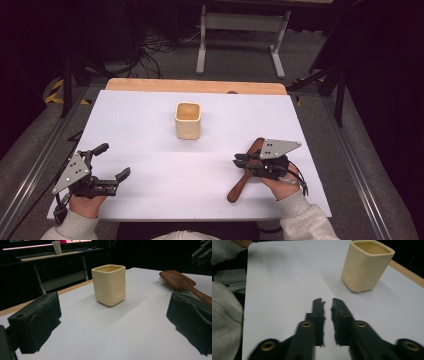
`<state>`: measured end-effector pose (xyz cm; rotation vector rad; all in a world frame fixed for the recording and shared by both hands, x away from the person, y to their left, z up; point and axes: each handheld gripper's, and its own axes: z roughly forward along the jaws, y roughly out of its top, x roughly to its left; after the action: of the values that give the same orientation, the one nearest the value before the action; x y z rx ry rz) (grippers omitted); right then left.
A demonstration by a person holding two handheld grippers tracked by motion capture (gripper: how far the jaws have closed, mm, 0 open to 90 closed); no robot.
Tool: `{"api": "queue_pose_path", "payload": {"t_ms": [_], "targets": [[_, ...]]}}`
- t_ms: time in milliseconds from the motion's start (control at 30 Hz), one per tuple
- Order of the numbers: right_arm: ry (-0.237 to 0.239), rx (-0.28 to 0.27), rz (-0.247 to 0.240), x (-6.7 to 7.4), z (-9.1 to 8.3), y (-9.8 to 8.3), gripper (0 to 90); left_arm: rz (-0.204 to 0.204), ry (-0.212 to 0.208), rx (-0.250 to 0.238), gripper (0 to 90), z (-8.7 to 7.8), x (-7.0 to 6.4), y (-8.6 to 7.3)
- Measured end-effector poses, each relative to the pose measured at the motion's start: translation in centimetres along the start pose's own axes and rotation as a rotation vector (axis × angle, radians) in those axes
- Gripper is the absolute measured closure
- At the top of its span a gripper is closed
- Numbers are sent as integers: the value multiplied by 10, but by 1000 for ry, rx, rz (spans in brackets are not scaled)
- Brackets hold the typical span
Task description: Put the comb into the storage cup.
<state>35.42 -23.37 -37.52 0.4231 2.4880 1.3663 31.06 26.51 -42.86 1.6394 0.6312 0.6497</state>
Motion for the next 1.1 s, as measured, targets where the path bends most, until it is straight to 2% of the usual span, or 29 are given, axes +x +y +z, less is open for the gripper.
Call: {"api": "queue_pose_path", "payload": {"t_ms": [33,300,367,400,467,567,700,733,833,933,1100], "targets": [[5,19,-5,1,1,1,898,-2,0,0,4,0,0,0],[17,142,-4,-2,12,7,900,5,-6,8,4,0,0,0],[23,209,-6,-4,18,8,900,3,-7,9,4,1,-1,0],[27,272,-3,-6,24,6,900,4,-2,9,4,1,-1,0],[31,293,0,-7,27,5,900,4,-2,10,4,1,-1,0],[43,397,8,-8,37,3,900,4,-1,9,4,1,-1,0],[51,485,4,-8,47,1,900,4,-4,8,4,1,-1,0],[51,485,4,-8,47,1,900,7,-6,8,4,1,-1,0],[59,547,-13,-6,53,0,900,8,-7,10,4,1,-1,0],[61,579,-19,-4,57,-1,900,2,-8,11,4,1,-1,0],[75,618,-7,-3,61,-3,900,1,-10,10,4,2,-1,0]]}}
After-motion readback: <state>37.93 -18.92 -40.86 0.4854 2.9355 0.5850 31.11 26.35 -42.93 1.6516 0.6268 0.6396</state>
